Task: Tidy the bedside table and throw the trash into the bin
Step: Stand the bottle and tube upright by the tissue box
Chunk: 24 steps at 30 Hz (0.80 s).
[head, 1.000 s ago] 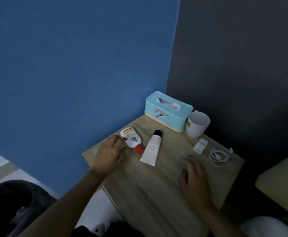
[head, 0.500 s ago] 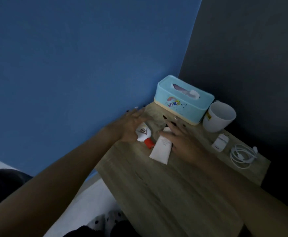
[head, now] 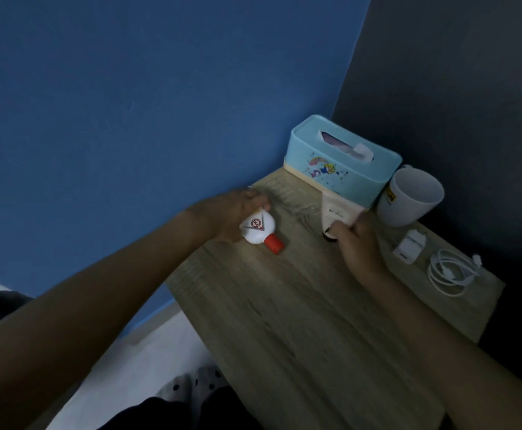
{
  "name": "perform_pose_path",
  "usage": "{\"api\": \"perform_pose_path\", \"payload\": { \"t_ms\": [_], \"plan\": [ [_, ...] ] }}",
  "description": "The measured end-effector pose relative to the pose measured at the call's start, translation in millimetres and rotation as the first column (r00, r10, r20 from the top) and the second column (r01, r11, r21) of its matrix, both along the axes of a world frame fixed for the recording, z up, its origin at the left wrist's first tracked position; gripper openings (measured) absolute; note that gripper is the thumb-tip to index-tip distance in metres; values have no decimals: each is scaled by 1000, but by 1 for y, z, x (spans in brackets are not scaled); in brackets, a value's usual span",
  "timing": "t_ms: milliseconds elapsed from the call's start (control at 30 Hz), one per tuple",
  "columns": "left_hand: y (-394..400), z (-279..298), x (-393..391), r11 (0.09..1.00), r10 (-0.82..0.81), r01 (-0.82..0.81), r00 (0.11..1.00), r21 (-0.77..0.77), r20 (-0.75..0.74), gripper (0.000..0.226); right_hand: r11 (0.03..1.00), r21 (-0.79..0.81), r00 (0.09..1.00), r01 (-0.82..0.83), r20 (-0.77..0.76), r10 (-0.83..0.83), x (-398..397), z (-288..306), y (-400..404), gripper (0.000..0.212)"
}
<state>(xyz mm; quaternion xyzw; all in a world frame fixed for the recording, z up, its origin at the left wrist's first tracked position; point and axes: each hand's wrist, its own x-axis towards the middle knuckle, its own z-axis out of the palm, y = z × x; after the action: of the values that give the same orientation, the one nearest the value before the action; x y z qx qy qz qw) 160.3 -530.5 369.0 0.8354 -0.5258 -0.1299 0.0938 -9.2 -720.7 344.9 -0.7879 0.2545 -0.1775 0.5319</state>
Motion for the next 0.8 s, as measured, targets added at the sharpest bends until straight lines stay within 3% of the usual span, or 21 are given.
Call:
{"api": "perform_pose_path", "payload": {
  "t_ms": [67, 167, 267, 367, 500, 633, 800],
  "plan": [
    [1, 0, -1, 1000, 2, -2, 1000, 19, 10, 67, 975, 211, 998, 67, -1, -68, 2, 4, 0, 24],
    [1, -5, -2, 1000, 21, -21, 1000, 12, 19, 74, 944, 313, 994, 105, -5, -109, 0, 8, 0, 26],
    [2, -12, -3, 999, 48, -48, 999, 4, 11, 73, 954, 277, 993, 116, -12, -117, -3, 5, 2, 31],
    [1, -9, -5, 975, 156, -162, 986, -149, -52, 69, 970, 205, 991, 134, -1, -137, -4, -1, 5, 38],
    [-13, -3, -12, 819, 377, -433, 901, -377, -216, 64, 982, 29, 981, 184, 49, -185, -11, -10, 25, 46],
    [-41, -14, -28, 699, 455, -570, 821, -433, -345, 65, 951, -99, 955, 292, 80, -285, -22, -24, 41, 73],
    [-69, -29, -48, 577, 519, -668, 745, -471, -420, 65, 928, -151, 939, 340, 13, -342, -25, -25, 41, 58]
  ]
}}
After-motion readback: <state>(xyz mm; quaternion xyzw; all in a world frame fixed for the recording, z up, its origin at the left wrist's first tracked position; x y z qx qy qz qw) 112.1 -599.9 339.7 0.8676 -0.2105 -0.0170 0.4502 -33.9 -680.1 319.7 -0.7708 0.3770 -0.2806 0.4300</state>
